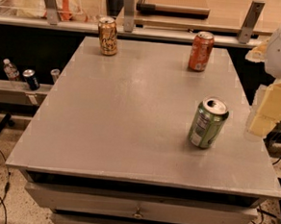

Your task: Move coke can near green can

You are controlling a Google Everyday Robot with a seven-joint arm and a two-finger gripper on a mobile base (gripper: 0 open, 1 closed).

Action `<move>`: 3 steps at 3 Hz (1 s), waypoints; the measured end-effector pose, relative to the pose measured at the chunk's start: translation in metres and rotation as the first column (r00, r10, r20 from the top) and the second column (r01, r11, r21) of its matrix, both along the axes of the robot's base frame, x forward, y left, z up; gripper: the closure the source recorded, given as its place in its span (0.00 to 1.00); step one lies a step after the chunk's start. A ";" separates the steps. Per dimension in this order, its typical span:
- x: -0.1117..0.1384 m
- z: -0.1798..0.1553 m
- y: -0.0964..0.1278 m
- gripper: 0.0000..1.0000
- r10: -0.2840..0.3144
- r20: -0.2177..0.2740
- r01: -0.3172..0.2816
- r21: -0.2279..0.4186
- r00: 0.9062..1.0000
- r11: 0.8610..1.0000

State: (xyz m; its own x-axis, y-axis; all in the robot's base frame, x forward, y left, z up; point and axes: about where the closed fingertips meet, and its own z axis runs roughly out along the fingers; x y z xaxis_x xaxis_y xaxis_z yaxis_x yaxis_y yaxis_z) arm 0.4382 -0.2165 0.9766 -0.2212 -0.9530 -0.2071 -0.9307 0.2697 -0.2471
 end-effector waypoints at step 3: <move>0.039 0.007 -0.004 0.00 0.072 0.039 -0.072 -0.002 0.997 0.997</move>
Offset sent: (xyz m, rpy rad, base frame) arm 0.0300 -0.0022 0.0024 0.0179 -0.0168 0.0630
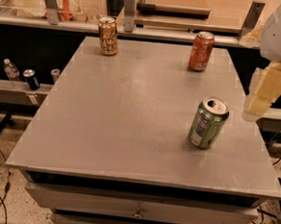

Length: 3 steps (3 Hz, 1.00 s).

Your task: Move coke can near green can

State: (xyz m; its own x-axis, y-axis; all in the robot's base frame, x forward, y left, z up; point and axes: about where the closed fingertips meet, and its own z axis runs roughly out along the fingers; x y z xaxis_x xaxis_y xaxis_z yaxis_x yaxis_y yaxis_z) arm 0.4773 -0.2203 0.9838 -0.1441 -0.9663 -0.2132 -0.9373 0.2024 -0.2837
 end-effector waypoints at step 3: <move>0.089 -0.003 -0.023 0.00 -0.067 0.122 0.048 0.148 0.990 0.988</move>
Offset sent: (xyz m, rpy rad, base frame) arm 0.1024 -0.0266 0.0029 0.1224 -0.1608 -0.0325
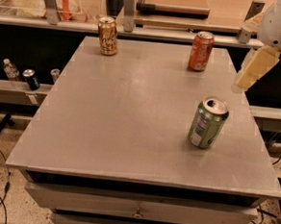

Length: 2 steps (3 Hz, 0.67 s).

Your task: Move coke can near green can

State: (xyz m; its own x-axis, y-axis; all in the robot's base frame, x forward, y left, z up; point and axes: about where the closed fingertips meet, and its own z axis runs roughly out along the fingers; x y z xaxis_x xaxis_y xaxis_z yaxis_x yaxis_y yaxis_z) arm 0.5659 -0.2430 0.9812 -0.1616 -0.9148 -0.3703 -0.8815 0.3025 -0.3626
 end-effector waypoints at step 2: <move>0.033 -0.026 -0.014 0.00 -0.153 -0.023 0.155 0.212 0.988 0.965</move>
Offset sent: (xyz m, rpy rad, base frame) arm 0.0486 -0.0273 -0.0387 0.3351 0.0121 -0.2606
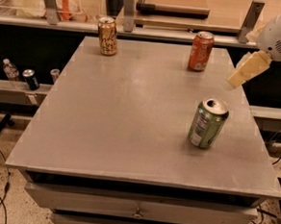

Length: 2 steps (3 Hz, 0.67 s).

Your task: Move coke can near green can

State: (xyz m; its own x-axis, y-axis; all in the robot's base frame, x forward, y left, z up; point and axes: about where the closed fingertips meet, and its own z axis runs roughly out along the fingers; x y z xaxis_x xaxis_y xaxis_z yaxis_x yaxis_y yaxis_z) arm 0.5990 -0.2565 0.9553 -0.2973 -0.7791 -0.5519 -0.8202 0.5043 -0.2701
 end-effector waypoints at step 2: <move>0.014 -0.010 0.009 0.00 0.024 0.029 -0.026 0.064 0.999 0.998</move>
Offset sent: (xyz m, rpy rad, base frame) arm 0.0418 0.0230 -0.0275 0.2066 -0.0992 0.0738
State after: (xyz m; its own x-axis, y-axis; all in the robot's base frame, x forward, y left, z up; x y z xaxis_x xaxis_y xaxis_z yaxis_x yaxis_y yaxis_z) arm 0.6128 -0.2475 0.9449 -0.2620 -0.7490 -0.6086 -0.8253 0.5007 -0.2610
